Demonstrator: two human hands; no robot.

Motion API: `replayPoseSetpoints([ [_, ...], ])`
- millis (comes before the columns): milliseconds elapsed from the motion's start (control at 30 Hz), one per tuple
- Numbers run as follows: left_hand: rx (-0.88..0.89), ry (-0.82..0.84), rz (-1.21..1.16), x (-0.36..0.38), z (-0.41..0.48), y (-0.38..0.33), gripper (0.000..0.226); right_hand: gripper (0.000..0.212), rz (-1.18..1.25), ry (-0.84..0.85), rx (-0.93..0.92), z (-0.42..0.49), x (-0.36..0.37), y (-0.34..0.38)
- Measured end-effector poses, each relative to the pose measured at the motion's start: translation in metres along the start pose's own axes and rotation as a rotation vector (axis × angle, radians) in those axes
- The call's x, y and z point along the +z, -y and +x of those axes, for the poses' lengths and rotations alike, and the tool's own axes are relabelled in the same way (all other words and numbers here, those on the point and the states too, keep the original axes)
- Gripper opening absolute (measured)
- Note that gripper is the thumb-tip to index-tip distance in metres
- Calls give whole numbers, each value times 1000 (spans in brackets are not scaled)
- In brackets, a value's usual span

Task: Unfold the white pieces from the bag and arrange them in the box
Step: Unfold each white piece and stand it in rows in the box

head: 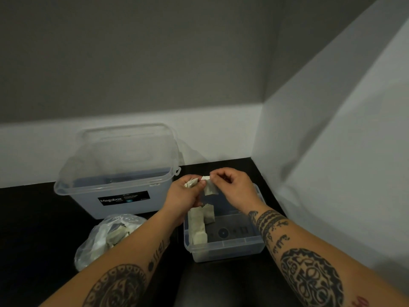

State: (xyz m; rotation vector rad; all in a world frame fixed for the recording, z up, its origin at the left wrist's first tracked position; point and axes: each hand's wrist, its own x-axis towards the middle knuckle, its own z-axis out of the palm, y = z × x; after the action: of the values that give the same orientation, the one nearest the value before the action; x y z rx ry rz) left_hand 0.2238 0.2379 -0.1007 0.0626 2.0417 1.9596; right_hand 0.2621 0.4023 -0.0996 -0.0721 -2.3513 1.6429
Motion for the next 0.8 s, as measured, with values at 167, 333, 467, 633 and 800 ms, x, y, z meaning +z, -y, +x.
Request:
replayPoseSetpoints([
  [167,-10,35,-52,0,4,2,9,11,16,26,53,-1,0,-4],
  [333,-38,60,-58,3,1,3,12,10,81,22,96,-2,-1,-5],
  [467,-30,63,-38,3,-1,0,11,9,50,26,104,-2,-1,-7],
  [633,-40,56,-5,0,-5,-1,11,8,45,90,148,-5,0,-7],
  [800,11,-57,88,-3,-4,1,13,5,-44,73,213,-7,1,-17],
])
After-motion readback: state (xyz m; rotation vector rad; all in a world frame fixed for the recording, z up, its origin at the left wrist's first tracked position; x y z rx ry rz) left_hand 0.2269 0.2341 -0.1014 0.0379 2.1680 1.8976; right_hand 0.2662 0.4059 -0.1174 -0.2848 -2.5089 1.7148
